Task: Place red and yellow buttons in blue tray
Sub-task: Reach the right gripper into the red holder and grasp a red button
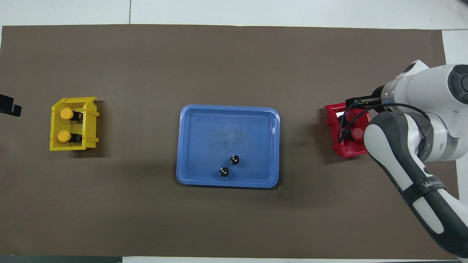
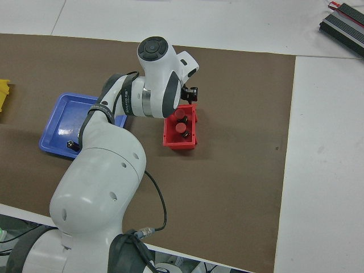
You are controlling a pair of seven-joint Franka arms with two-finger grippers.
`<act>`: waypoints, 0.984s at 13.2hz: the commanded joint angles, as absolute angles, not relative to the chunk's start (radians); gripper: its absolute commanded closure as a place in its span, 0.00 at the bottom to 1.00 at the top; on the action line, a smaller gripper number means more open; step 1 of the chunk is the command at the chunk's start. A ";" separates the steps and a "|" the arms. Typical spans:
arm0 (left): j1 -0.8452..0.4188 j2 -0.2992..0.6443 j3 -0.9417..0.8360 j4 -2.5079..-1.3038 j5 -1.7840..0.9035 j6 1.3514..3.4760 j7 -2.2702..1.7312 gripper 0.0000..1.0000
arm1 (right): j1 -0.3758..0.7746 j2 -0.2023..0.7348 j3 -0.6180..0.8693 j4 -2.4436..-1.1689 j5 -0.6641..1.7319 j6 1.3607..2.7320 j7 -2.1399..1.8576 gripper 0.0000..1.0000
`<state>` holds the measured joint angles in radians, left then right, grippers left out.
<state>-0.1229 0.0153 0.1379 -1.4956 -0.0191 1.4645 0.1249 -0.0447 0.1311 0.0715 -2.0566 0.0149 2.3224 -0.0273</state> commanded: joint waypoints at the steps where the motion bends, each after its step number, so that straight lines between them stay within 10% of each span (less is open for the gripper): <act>1: -0.147 -0.014 0.124 -1.531 0.000 1.460 0.112 0.00 | -0.028 0.130 0.075 -2.092 0.034 2.362 -0.020 0.25; 13: -0.153 -0.026 0.135 -1.554 0.003 1.460 0.057 0.00 | -0.032 0.118 0.075 -2.180 0.034 2.413 -0.071 0.38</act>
